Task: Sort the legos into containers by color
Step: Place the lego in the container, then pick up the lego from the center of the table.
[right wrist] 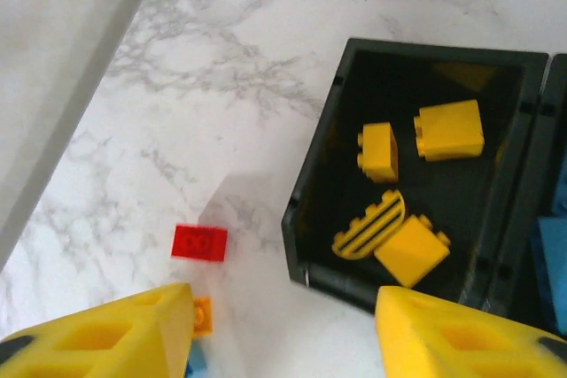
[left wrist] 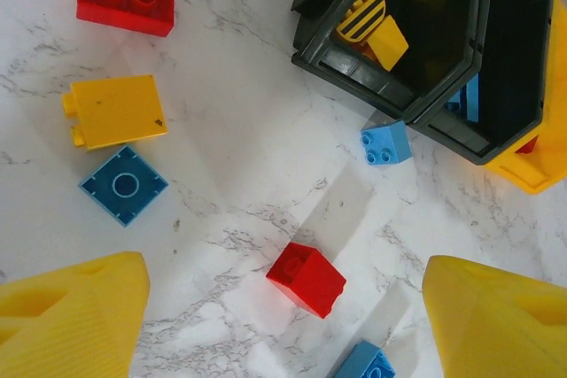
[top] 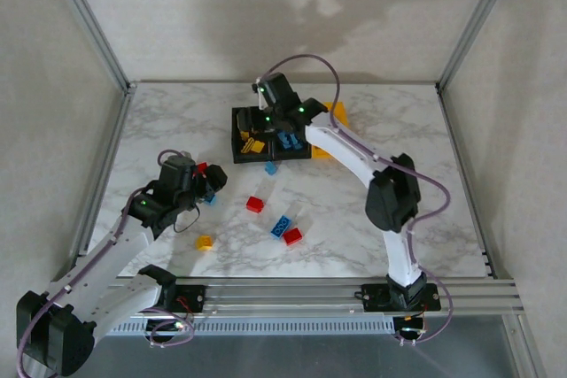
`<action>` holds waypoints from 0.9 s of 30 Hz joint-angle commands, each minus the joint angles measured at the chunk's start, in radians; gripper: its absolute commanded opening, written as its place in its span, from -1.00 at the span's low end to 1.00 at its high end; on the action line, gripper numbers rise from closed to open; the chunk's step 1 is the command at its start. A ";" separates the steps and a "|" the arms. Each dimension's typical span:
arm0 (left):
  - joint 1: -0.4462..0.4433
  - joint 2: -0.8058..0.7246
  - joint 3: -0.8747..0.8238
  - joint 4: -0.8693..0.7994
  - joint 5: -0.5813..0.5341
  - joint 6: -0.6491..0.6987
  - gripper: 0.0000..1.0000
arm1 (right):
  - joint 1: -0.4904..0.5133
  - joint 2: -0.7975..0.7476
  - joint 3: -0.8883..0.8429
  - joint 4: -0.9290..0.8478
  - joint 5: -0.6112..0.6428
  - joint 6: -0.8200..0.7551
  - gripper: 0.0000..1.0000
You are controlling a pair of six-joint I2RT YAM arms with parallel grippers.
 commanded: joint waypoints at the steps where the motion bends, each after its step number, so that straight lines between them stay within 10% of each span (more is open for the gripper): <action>1: 0.004 -0.013 -0.008 -0.044 0.027 -0.015 0.62 | 0.016 -0.081 -0.132 -0.034 0.032 0.013 0.22; 14: -0.014 -0.163 -0.157 -0.141 0.069 -0.137 0.61 | 0.129 -0.191 -0.523 -0.046 -0.026 0.170 0.39; 27: -0.022 -0.212 -0.202 -0.151 0.046 -0.164 0.61 | 0.204 -0.033 -0.472 -0.031 -0.075 0.241 0.42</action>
